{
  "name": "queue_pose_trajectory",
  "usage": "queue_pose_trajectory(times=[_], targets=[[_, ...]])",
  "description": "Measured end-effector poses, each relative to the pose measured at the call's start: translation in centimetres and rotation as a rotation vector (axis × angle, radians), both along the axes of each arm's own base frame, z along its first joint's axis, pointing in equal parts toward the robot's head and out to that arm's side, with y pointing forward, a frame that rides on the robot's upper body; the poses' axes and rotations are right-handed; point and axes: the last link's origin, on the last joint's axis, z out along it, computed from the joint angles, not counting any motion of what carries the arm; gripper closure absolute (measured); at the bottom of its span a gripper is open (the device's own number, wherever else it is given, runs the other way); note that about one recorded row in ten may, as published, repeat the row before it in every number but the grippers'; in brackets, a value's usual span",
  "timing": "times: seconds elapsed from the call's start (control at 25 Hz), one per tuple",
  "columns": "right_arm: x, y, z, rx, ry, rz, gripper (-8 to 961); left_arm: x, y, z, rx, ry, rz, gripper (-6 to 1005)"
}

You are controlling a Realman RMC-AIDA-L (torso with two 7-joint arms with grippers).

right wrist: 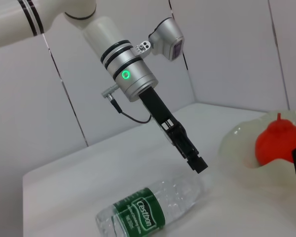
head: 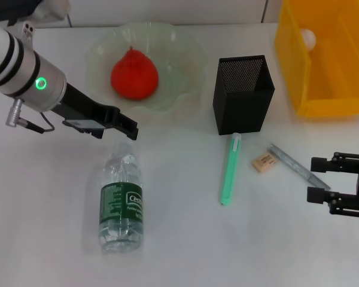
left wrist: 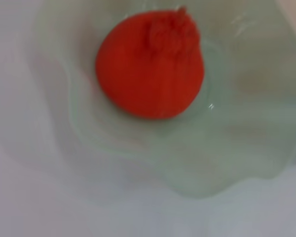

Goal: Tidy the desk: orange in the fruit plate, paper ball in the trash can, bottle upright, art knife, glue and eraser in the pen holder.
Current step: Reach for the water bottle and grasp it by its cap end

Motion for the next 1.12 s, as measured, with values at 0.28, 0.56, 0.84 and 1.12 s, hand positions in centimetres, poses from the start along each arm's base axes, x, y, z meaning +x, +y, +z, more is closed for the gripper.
queue_pose_trajectory(times=[0.28,0.56,0.84,1.12], targets=[[0.0,0.2,-0.7,-0.014,-0.010,0.001,313,-0.8,-0.1,-0.9,0.001,0.014,0.019,242],[0.1,0.2,-0.8,-0.010,-0.003,0.000,313,-1.1,-0.1,-1.8,-0.008,0.040,0.012,271],[0.2,0.0,-0.8,-0.011,-0.003,-0.006,313,-1.0,-0.1,-2.3,-0.021,0.065,-0.015,301],[0.2,0.0,-0.8,-0.009,0.002,-0.011,313,-1.0,-0.2,-2.2,-0.028,0.083,-0.045,389]])
